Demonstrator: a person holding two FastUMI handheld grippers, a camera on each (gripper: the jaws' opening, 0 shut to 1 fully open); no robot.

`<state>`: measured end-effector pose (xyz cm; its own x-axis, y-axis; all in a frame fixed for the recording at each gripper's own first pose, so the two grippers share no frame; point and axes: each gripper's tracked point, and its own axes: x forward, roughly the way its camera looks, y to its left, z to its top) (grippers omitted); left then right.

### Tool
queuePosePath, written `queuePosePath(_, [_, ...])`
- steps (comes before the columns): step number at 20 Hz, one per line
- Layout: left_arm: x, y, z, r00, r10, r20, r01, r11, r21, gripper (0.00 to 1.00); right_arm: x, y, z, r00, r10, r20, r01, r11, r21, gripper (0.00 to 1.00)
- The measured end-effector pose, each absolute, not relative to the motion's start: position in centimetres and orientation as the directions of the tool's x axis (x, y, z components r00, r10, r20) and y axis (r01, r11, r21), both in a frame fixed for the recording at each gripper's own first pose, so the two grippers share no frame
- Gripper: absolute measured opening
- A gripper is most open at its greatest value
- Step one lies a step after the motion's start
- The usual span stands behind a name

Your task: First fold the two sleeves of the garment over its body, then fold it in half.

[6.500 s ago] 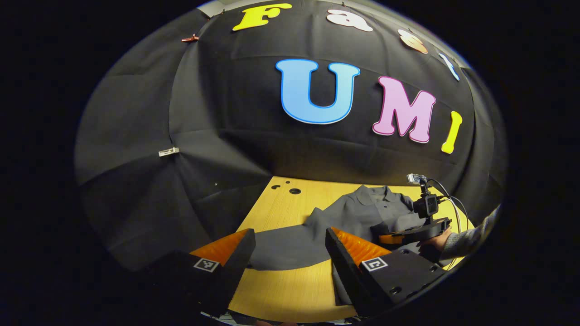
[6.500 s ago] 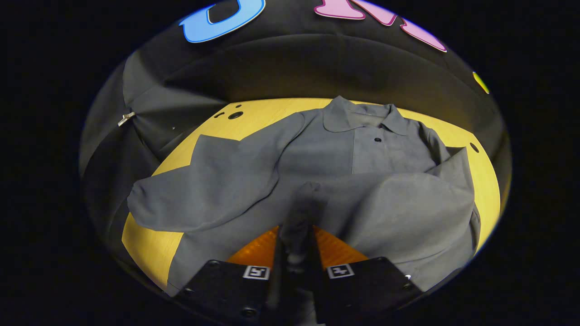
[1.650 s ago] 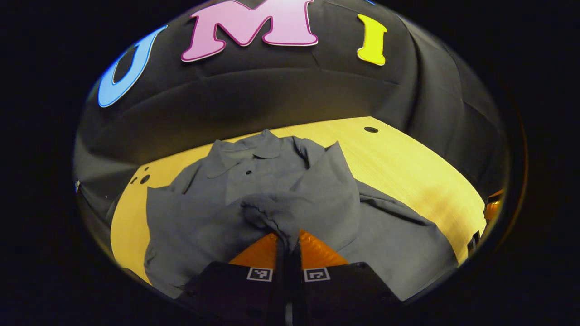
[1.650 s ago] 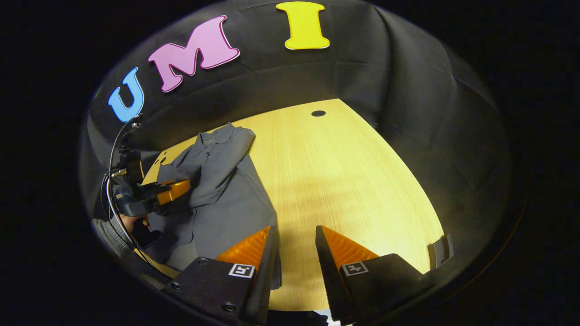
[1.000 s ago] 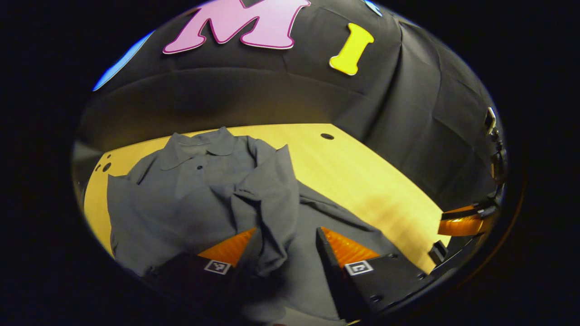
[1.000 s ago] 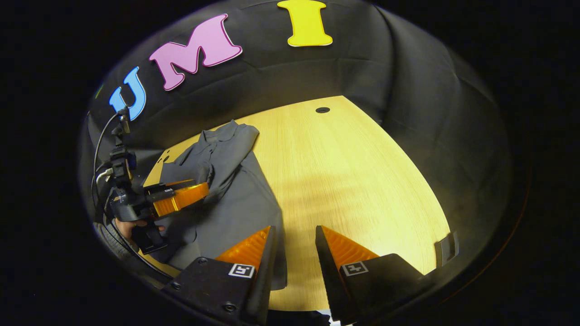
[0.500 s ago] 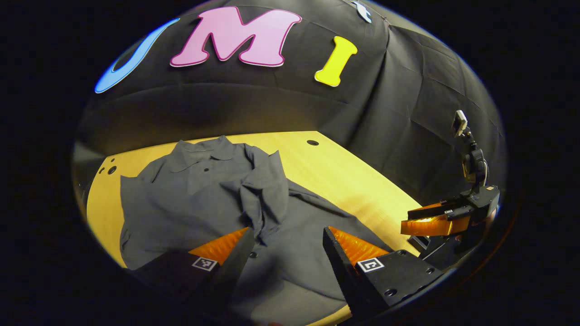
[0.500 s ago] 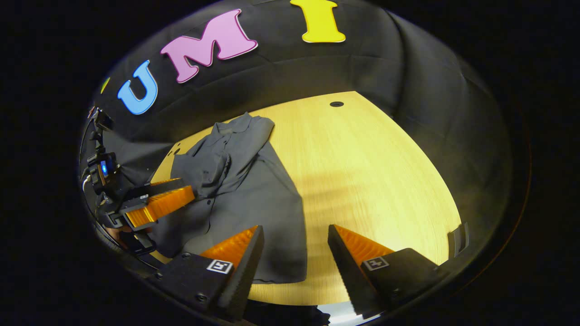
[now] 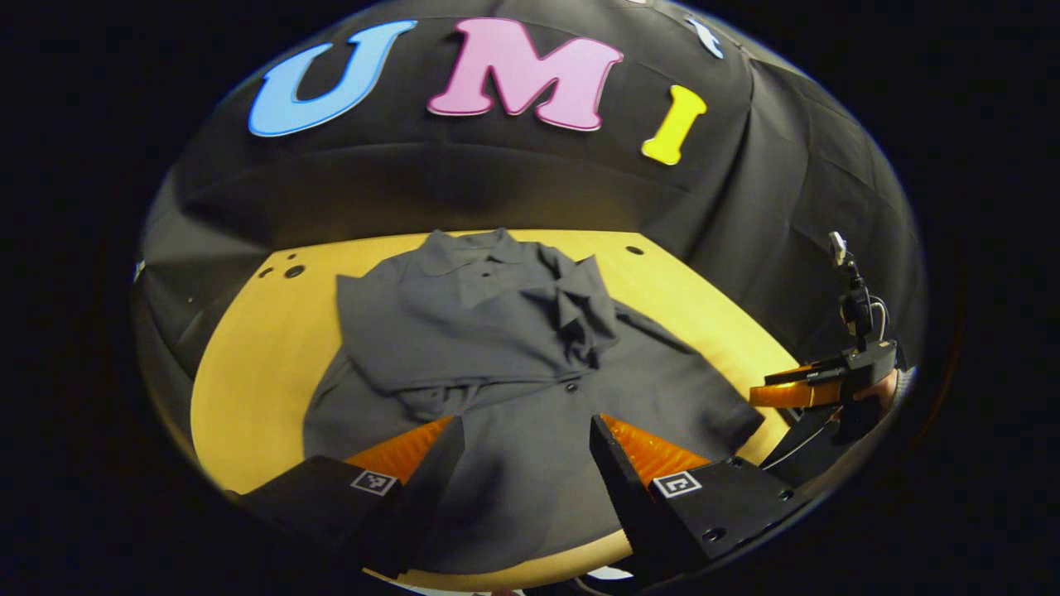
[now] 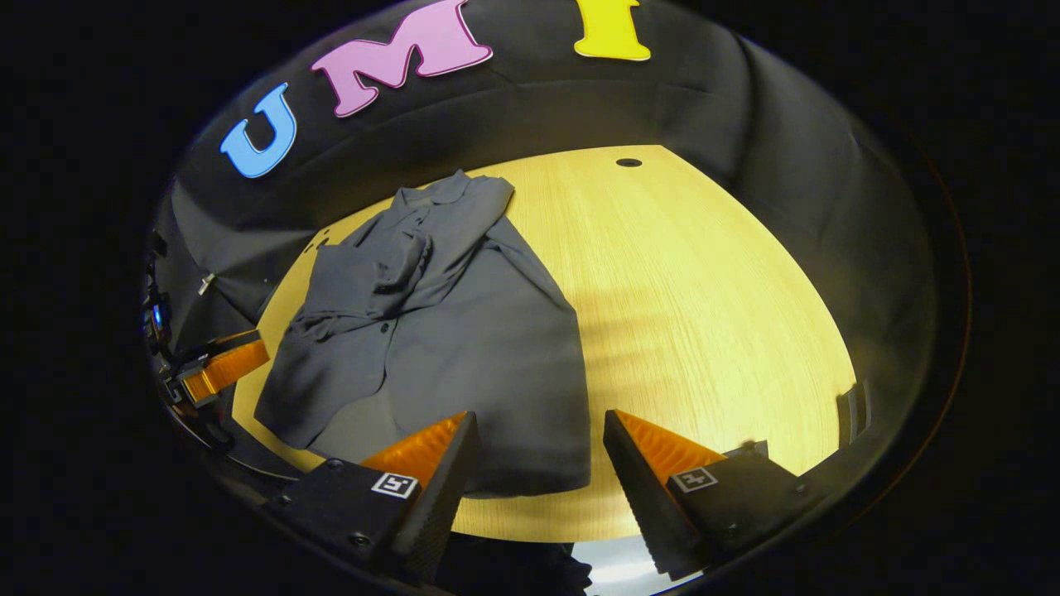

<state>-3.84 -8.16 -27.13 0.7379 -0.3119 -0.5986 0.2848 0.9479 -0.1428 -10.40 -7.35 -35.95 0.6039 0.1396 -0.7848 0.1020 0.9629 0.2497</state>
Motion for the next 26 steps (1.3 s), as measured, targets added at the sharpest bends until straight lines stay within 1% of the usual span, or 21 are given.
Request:
queuePosePath(6, [-8.2,1.4,-31.2,0.716,-0.137,-0.685,0.128,0.990,-0.065,0.96,-10.9,-6.4,-37.2,0.580,0.130,-0.804,0.105,0.967,0.232,0.95])
queuePosePath(8, [-9.2,3.5,-32.3,0.704,-0.100,-0.703,0.094,0.994,-0.047,0.96,-11.0,-6.1,-37.6,0.574,0.132,-0.808,0.110,0.965,0.236,0.95])
queuePosePath(10, [-9.6,4.6,-33.7,0.687,-0.082,-0.722,0.079,0.996,-0.038,0.96,-10.8,-5.9,-38.0,0.568,0.129,-0.813,0.120,0.964,0.237,0.94])
queuePosePath(11, [-9.9,5.0,-34.5,0.676,-0.074,-0.733,0.073,0.997,-0.034,0.92,-10.8,-5.9,-38.2,0.566,0.124,-0.815,0.122,0.965,0.231,0.94])
queuePosePath(12, [-10.1,5.3,-35.1,0.667,-0.066,-0.743,0.068,0.997,-0.028,0.96,-10.8,-5.9,-38.4,0.563,0.121,-0.818,0.121,0.966,0.227,0.94])
queuePosePath(19, [-10.3,5.8,-39.3,0.585,-0.028,-0.811,0.054,0.999,0.004,0.96,-10.8,-6.1,-40.8,0.517,0.077,-0.852,0.086,0.986,0.142,0.95])
queuePosePath(20, [-10.2,5.9,-39.1,0.594,-0.030,-0.804,0.040,0.999,-0.008,0.96,-10.8,-6.0,-41.1,0.511,0.078,-0.856,0.078,0.988,0.137,0.95])
queuePosePath(21, [-10.2,5.9,-39.3,0.584,-0.038,-0.811,0.031,0.999,-0.024,0.97,-10.9,-6.1,-41.2,0.507,0.067,-0.859,0.070,0.990,0.119,0.95])
queuePosePath(22, [-10.3,5.9,-39.1,0.584,-0.041,-0.810,0.013,0.999,-0.041,0.96,-10.7,-6.2,-41.4,0.511,0.054,-0.858,0.056,0.994,0.096,0.96])
queuePosePath(23, [-10.2,5.8,-39.9,0.582,-0.034,-0.812,0.003,0.999,-0.039,0.98,-10.7,-6.2,-41.6,0.516,0.045,-0.855,0.045,0.996,0.080,0.94])
queuePosePath(24, [-10.2,5.3,-39.6,0.595,-0.048,-0.803,0.026,0.999,-0.040,0.98,-10.7,-6.1,-41.8,0.524,0.038,-0.851,0.048,0.996,0.074,0.94])
queuePosePath(25, [-10.1,4.3,-39.9,0.590,-0.087,-0.803,0.090,0.995,-0.041,0.95,-10.5,-5.6,-41.6,0.549,0.046,-0.835,0.045,0.995,0.084,0.95])
queuePosePath(26, [-9.6,2.9,-39.8,0.601,-0.142,-0.787,0.171,0.984,-0.047,0.73,-10.3,-4.8,-41.6,0.563,0.072,-0.823,0.013,0.995,0.096,0.89])
